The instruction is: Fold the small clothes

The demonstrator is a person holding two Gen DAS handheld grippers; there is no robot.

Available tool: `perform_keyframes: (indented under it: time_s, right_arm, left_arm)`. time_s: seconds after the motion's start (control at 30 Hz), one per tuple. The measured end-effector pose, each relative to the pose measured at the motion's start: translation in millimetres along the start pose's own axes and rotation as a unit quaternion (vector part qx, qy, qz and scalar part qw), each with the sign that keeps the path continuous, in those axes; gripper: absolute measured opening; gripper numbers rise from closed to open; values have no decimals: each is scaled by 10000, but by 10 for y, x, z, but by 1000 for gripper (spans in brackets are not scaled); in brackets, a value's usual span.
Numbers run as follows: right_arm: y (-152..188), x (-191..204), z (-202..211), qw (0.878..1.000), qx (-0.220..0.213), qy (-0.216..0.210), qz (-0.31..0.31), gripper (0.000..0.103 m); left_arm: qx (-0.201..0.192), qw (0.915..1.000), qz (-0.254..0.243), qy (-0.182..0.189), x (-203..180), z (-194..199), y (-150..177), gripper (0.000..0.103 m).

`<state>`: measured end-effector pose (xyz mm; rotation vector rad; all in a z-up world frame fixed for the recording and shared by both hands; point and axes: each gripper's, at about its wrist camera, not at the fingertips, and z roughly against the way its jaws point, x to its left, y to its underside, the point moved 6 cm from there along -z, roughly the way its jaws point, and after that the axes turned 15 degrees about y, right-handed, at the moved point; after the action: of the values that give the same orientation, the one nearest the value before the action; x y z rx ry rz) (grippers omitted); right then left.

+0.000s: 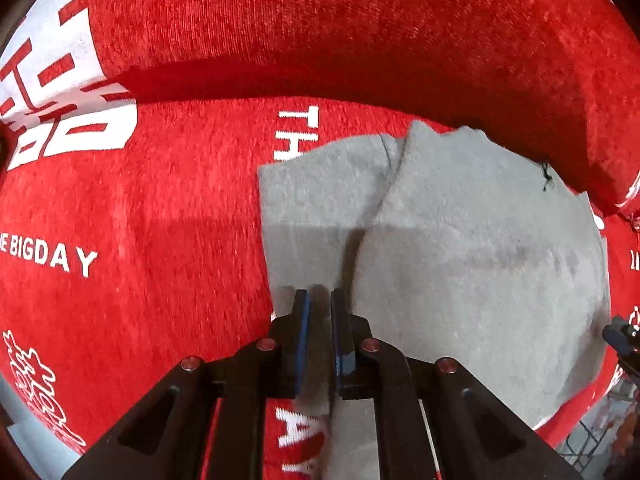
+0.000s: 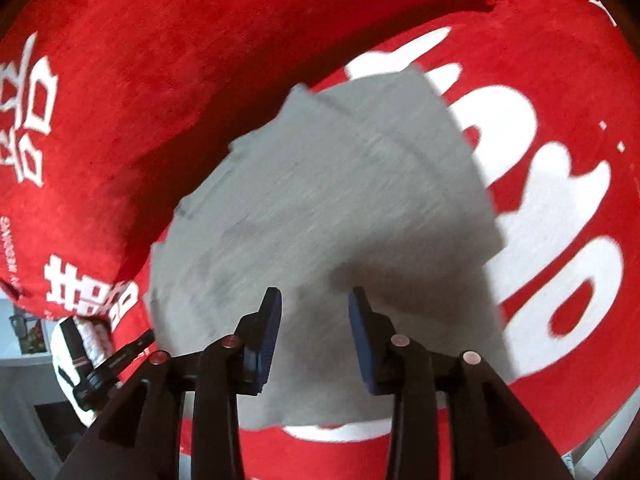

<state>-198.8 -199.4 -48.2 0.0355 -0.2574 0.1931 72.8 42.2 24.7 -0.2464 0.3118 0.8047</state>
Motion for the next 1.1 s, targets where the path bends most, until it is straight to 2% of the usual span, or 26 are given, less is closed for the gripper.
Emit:
perform_keyframes:
  time_s: [0.03, 0.13, 0.27, 0.37, 0.53, 0.57, 0.6, 0.63, 0.67, 0.7, 0.77, 0.83, 0.9, 0.97, 1.1]
  right_arm:
    - [33, 73, -22, 10000, 21, -26, 33, 39]
    - [104, 180, -37, 9999, 56, -84, 96, 50]
    - [189, 272, -55, 9997, 138, -166, 135, 51]
    - [256, 339, -69, 9994, 188, -218, 187, 58]
    - [365, 429, -118, 9989, 297, -313, 192, 64]
    - [389, 445, -126, 9988, 315, -323, 196, 67]
    - [424, 475, -141, 9987, 338, -337, 205, 69]
    - [458, 497, -147, 9985, 355, -363, 219, 72]
    - [484, 525, -155, 9983, 369, -388, 238, 73]
    - [508, 551, -160, 9981, 380, -415, 262, 75]
    - [580, 633, -168, 9974, 380, -504, 342, 81]
    - [649, 702, -183, 9968, 413, -559, 401, 82]
    - [731, 779, -211, 9960, 470, -609, 448, 88]
    - [803, 852, -231, 9955, 467, -597, 563, 103]
    - [959, 997, -261, 9932, 489, -650, 837, 103]
  left_arm:
    - [5, 10000, -14, -16, -3, 9, 19, 11]
    - [16, 10000, -58, -54, -26, 52, 127, 11]
    - [60, 9999, -109, -95, 27, 97, 250, 11]
    - [88, 9998, -128, -136, 3, 117, 291, 11]
    - [174, 9995, -38, -247, -8, 114, 328, 11]
    - [159, 9995, -29, -288, -1, 120, 344, 25]
    - [130, 9994, -11, -331, 14, 113, 349, 45]
    - [64, 9991, 31, -413, 38, 134, 361, 93]
    - [-64, 9984, 70, -555, 59, 187, 378, 103]
    - [-195, 9981, 36, -586, 66, 230, 387, 103]
    - [-183, 9982, 14, -566, 70, 248, 416, 103]
    - [-173, 9981, 13, -598, 87, 255, 440, 103]
    - [-152, 9977, 13, -655, 134, 225, 413, 103]
    - [-146, 9976, 83, -676, 146, 233, 409, 103]
    - [-137, 9969, 166, -760, 186, 287, 407, 103]
